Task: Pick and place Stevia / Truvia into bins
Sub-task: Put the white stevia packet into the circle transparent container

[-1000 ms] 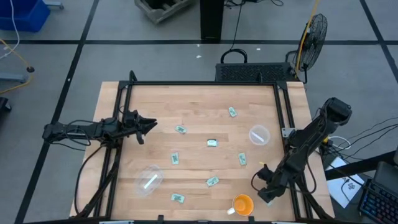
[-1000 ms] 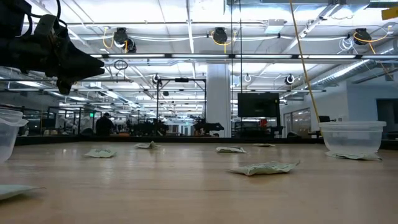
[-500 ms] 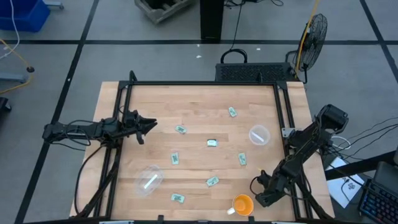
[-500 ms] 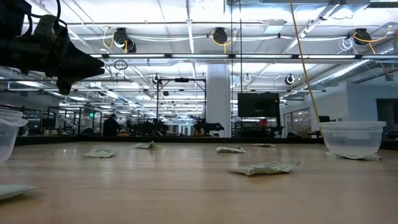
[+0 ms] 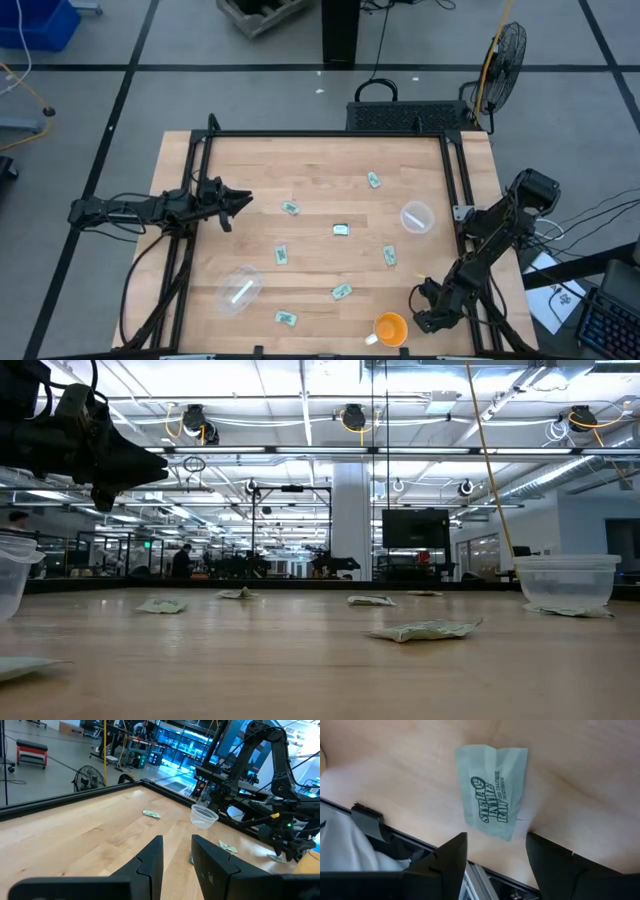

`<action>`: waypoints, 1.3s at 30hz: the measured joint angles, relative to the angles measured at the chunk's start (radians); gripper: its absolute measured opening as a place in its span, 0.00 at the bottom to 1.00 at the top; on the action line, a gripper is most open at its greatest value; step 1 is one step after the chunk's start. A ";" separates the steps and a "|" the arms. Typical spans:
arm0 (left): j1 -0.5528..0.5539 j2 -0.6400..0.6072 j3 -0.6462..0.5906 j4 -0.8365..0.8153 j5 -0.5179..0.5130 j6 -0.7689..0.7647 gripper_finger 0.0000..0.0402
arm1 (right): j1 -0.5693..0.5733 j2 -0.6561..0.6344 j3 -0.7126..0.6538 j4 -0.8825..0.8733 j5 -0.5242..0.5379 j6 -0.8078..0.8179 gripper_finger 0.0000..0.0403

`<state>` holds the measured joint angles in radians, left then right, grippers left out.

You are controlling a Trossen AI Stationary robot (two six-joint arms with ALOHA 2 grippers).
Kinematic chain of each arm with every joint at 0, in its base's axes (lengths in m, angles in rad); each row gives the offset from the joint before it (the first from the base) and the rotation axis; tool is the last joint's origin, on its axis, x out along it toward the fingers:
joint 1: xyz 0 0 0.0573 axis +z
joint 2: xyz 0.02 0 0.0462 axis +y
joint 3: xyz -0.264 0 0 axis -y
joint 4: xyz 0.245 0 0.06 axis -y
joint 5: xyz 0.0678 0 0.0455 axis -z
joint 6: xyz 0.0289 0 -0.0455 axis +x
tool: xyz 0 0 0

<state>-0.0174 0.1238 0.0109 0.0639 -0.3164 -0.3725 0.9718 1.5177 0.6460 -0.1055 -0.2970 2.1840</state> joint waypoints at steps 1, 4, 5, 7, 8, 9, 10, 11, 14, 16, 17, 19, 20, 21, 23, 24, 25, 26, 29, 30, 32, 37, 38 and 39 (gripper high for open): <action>0.000 0.000 0.000 0.000 0.000 0.000 0.26 | 0.000 0.000 0.000 -0.002 0.000 0.004 0.49; 0.000 0.000 0.000 0.000 0.000 -0.001 0.26 | 0.000 0.000 0.000 -0.002 0.006 0.000 0.49; 0.000 0.000 0.000 0.000 0.000 -0.002 0.26 | 0.000 0.000 0.000 -0.002 0.006 0.000 0.49; 0.000 0.000 0.000 0.000 0.000 -0.003 0.26 | 0.000 0.000 0.000 -0.002 0.007 -0.001 0.49; 0.000 0.000 0.000 0.000 0.000 -0.003 0.26 | 0.000 0.000 0.000 -0.001 0.007 -0.001 0.49; 0.000 0.000 0.000 0.000 0.000 -0.003 0.26 | 0.000 0.000 0.000 0.001 0.007 -0.001 0.49; 0.000 0.000 0.000 0.000 0.000 -0.003 0.26 | 0.000 0.000 0.000 0.004 0.007 -0.002 0.49; 0.000 0.000 0.000 0.000 0.000 -0.003 0.26 | 0.000 0.000 0.000 0.008 0.007 -0.003 0.49; 0.000 0.000 0.000 0.000 0.000 -0.003 0.26 | 0.000 0.002 0.000 0.018 0.009 -0.010 0.49; 0.000 0.000 0.000 0.000 0.000 -0.003 0.26 | 0.000 0.002 0.000 0.020 0.010 -0.024 0.49; 0.000 0.000 0.000 0.000 0.000 -0.003 0.26 | 0.000 0.002 0.000 0.020 0.010 -0.028 0.49; 0.000 0.000 0.000 0.000 0.000 -0.006 0.26 | 0.000 0.002 0.000 0.021 0.010 -0.031 0.49; 0.000 0.000 0.000 0.000 0.000 -0.007 0.26 | 0.000 0.002 0.000 0.022 0.010 -0.031 0.49; 0.000 0.000 0.000 0.000 0.000 -0.007 0.26 | 0.000 0.002 0.000 0.022 0.010 -0.032 0.49; 0.000 0.000 0.000 0.000 0.000 -0.007 0.26 | 0.000 0.002 0.000 0.023 0.011 -0.043 0.49; 0.000 0.000 0.000 0.000 0.000 -0.007 0.26 | 0.000 0.002 0.000 0.023 0.012 -0.052 0.49; 0.000 0.000 0.000 0.000 0.000 -0.008 0.26 | 0.000 0.002 0.000 0.022 0.014 -0.059 0.49; 0.000 0.000 0.000 0.000 0.000 -0.008 0.26 | -0.001 0.002 0.000 0.021 0.014 -0.062 0.49; 0.000 0.000 0.000 0.000 0.000 -0.008 0.26 | -0.001 0.002 0.000 0.020 0.014 -0.078 0.46; 0.000 0.000 0.000 0.000 0.000 -0.008 0.26 | -0.001 0.002 0.000 0.019 0.015 -0.083 0.45; 0.000 0.000 0.000 0.000 0.000 -0.008 0.26 | -0.001 0.002 0.000 0.017 0.019 -0.099 0.41; 0.000 0.000 0.000 0.000 -0.001 -0.009 0.26 | 0.000 0.001 0.000 -0.009 0.080 -0.134 0.33; 0.000 0.000 0.000 0.000 -0.001 -0.010 0.26 | 0.000 0.001 0.000 -0.014 0.081 -0.135 0.32; 0.000 0.000 0.000 0.000 -0.001 -0.011 0.26 | 0.000 0.001 0.000 -0.018 0.082 -0.133 0.30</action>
<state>-0.0174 0.1237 0.0109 0.0639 -0.3172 -0.3840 0.9714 1.5188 0.6456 -0.1237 -0.2150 2.0506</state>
